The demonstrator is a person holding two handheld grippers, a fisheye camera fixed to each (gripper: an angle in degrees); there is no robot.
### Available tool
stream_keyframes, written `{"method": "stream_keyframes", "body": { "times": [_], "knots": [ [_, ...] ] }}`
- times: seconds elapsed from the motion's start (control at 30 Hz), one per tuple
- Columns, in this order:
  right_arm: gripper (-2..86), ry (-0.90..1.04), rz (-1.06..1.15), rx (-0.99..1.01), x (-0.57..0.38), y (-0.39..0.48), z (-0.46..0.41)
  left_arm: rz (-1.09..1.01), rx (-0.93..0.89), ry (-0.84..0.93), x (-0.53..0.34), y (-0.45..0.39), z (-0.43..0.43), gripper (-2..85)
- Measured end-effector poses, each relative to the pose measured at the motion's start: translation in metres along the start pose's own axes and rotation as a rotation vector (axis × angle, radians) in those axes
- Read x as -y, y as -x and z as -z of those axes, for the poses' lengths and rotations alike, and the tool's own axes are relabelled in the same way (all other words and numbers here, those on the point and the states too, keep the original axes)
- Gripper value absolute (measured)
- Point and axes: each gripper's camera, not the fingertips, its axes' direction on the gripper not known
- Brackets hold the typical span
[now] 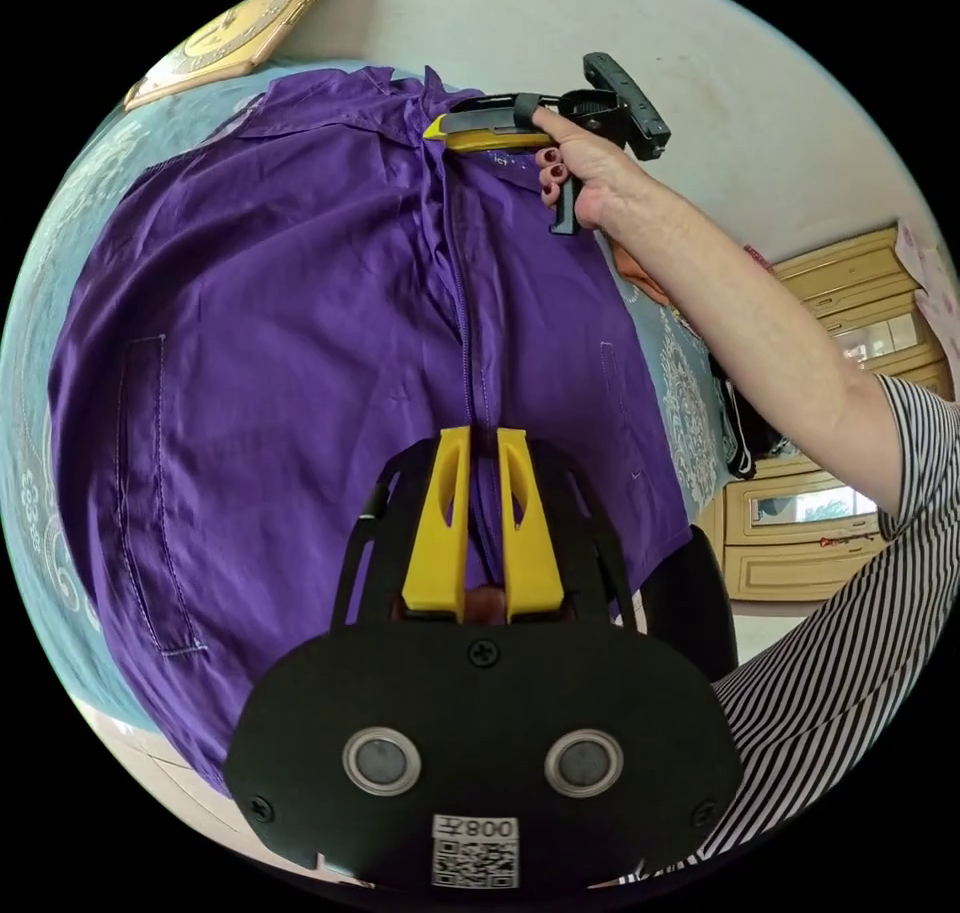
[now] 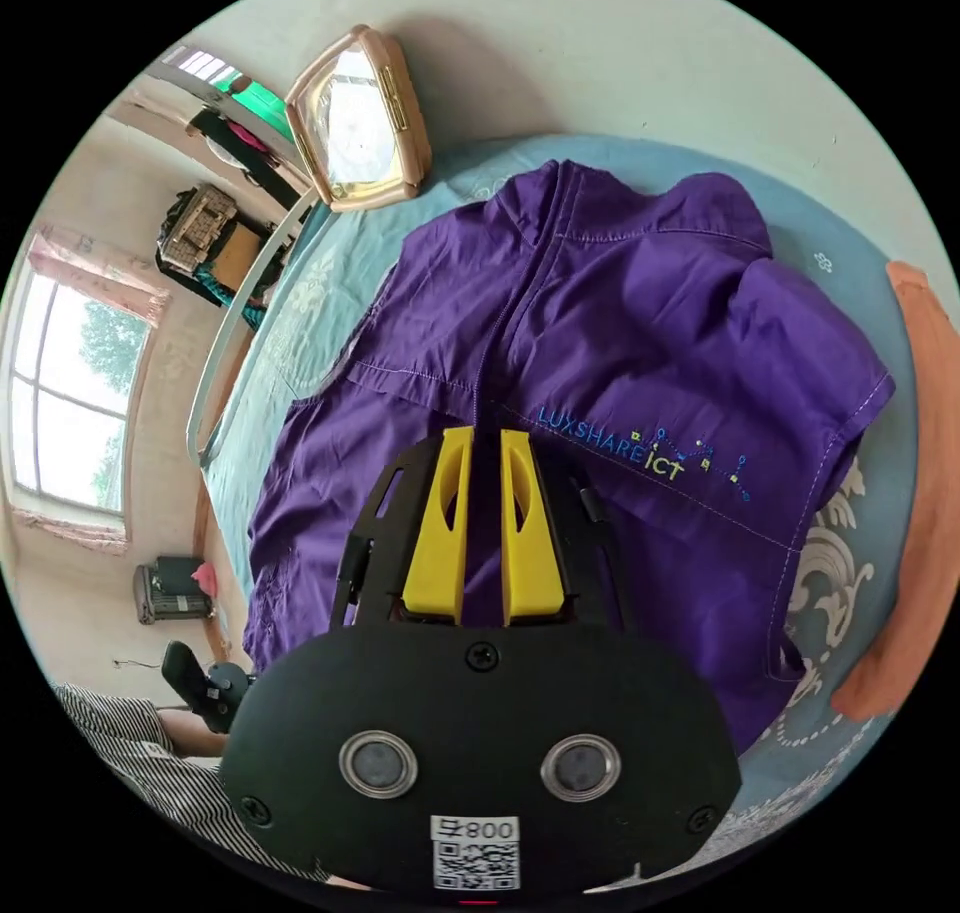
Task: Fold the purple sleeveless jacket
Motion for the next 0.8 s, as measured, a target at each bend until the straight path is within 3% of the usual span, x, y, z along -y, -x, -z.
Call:
{"method": "stream_keyframes", "body": {
  "times": [0.23, 0.33, 0.57, 0.8],
  "knots": [
    [8.0, -0.271, -0.014, 0.052, -0.024, -0.065, 0.146, 0.005, 0.064, -0.079, 0.021, 0.001, 0.016, 6.6],
    [6.8, -0.344, -0.130, -0.085, -0.023, -0.122, 0.178, -0.003, 0.068, -0.168, 0.038, -0.001, 0.028, 6.5],
    [8.8, -0.195, -0.196, -0.160, 0.025, -0.178, 0.147, -0.149, 0.067, -0.295, 0.136, -0.010, 0.022, 6.6],
    [2.0, -0.128, -0.105, -0.282, 0.068, -0.179, 0.150, -0.218, 0.169, -0.190, 0.254, -0.011, -0.031, 4.2]
  ]
}}
